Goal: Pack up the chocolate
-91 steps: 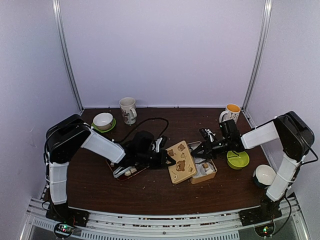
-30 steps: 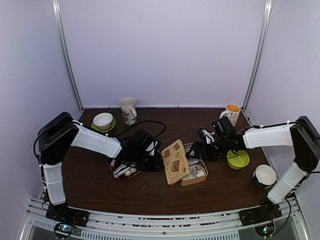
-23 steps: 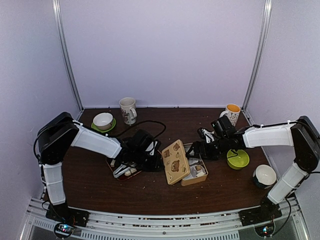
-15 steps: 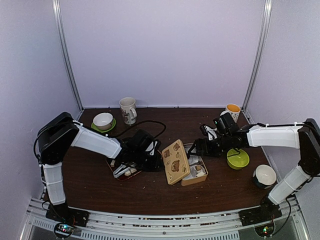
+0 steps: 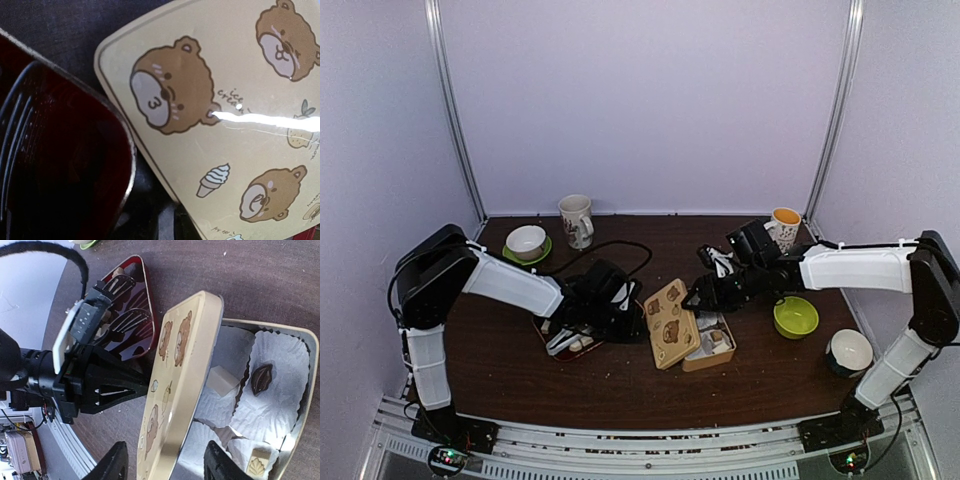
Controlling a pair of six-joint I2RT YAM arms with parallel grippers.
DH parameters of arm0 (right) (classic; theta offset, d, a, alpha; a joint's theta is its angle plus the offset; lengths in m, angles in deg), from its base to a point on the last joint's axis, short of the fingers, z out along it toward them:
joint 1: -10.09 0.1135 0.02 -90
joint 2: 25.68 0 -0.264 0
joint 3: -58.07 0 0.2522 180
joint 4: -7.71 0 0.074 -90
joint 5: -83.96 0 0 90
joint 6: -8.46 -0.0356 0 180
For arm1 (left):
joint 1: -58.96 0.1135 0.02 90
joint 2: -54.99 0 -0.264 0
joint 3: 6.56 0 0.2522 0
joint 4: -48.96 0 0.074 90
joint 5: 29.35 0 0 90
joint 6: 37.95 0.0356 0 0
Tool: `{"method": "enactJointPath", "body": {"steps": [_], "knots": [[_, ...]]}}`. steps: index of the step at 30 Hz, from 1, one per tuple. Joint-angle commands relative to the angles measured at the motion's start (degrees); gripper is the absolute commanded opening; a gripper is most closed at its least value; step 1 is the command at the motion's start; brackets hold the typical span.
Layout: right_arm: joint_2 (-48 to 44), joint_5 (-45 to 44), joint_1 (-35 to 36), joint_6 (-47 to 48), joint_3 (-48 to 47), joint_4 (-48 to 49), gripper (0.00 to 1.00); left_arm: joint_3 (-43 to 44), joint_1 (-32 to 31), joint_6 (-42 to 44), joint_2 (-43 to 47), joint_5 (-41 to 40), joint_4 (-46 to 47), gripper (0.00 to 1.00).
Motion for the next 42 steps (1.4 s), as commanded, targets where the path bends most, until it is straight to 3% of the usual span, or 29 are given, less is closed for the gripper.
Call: {"method": "enactJointPath", "body": {"steps": [1, 5, 17, 27, 42], "knots": [[2.48, 0.79, 0.45, -1.84, -0.74, 1.89, 0.48, -1.42, -0.06, 0.52, -1.53, 0.30, 2.88, 0.15], [3.36, 1.33, 0.63, -2.44, -0.34, 3.03, 0.42, -1.63, -0.06, 0.41, -1.53, 0.53, 3.63, 0.15], [-1.03, 1.78, -0.73, -3.48, 2.71, 4.83, 0.11, -2.78, -0.06, -0.48, -0.49, 0.50, 6.77, 0.15], [-3.98, 6.78, -5.14, -5.43, 6.87, 9.51, 0.09, -3.30, -0.06, -0.92, 0.01, 0.38, 7.45, 0.15], [-1.09, 10.48, -7.40, -5.98, 8.27, 13.70, 0.10, 5.62, -0.15, -3.39, -8.87, 5.43, 9.46, 0.15]]}}
